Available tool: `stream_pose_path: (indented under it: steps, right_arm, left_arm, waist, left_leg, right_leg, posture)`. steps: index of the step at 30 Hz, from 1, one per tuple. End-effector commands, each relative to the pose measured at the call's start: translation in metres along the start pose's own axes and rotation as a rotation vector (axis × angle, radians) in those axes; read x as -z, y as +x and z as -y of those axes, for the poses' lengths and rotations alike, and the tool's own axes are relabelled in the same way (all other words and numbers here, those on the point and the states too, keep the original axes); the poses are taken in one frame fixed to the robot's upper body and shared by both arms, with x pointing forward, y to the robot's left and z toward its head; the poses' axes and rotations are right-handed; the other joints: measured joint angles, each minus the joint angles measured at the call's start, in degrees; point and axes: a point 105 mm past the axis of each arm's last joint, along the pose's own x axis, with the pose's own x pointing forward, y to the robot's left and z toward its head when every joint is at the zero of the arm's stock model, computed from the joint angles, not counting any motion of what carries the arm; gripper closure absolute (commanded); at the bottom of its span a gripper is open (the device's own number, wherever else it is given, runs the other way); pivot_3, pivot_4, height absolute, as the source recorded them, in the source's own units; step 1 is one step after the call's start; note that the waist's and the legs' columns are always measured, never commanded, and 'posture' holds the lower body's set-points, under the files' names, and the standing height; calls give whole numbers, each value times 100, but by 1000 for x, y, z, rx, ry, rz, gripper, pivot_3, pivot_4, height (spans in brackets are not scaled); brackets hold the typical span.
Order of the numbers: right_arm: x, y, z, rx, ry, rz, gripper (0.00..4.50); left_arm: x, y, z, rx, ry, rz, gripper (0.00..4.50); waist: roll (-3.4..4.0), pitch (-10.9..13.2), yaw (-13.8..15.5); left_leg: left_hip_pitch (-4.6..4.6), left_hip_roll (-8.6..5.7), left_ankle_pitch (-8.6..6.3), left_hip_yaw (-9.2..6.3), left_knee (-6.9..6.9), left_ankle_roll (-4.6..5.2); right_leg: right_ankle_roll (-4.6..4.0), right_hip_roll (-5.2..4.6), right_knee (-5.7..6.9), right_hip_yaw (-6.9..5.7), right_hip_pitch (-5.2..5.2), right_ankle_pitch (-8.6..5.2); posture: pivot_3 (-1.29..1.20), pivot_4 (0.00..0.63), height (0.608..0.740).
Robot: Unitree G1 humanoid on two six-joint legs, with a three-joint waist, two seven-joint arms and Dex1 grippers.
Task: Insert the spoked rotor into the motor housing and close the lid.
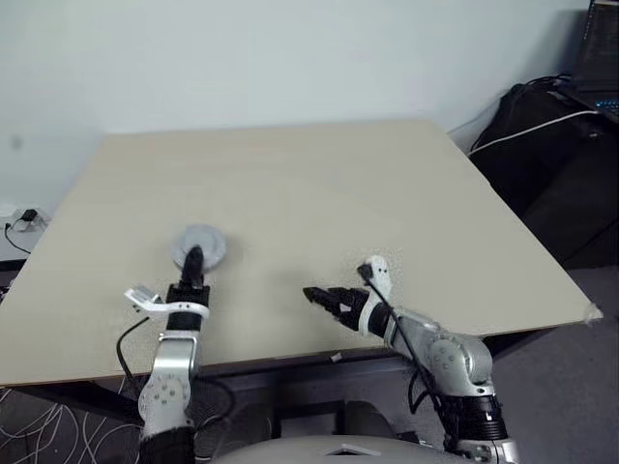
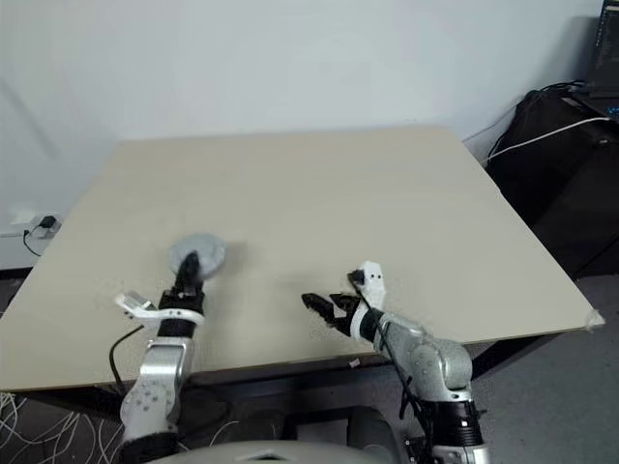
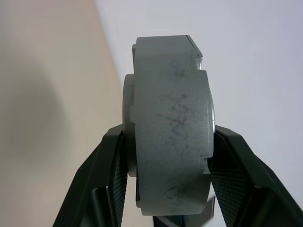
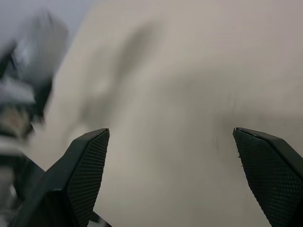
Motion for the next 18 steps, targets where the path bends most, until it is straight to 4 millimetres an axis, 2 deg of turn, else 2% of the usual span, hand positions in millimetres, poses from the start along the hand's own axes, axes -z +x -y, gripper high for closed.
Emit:
stream_pose_path:
  steps: [1,9,18]
  right_arm:
    - [-8,1,-13,-45,-96,59,0]
    - [-6,1,-12,-36,-105,76,0]
    - [-5,1,-11,-32,-108,72,0]
  left_arm:
    - [1,14,-3,-36,-95,103,2411]
    - [-19,34,-28,-155,-77,177,2411]
    - [-29,44,-44,-242,-43,199,2411]
  waist:
    - [-13,-1,11]
    - [-82,3,71]
    - [-100,-7,110]
  left_leg:
    - [1,-2,0,0,0,1]
    - [2,0,2,-5,7,1]
    - [3,-3,2,-5,10,1]
  right_leg:
    - [-4,0,0,3,1,5]
    - [-1,8,1,3,5,9]
    - [0,9,2,5,6,15]
  posture:
    - [0,0,740]
    - [0,0,740]
    - [0,0,740]
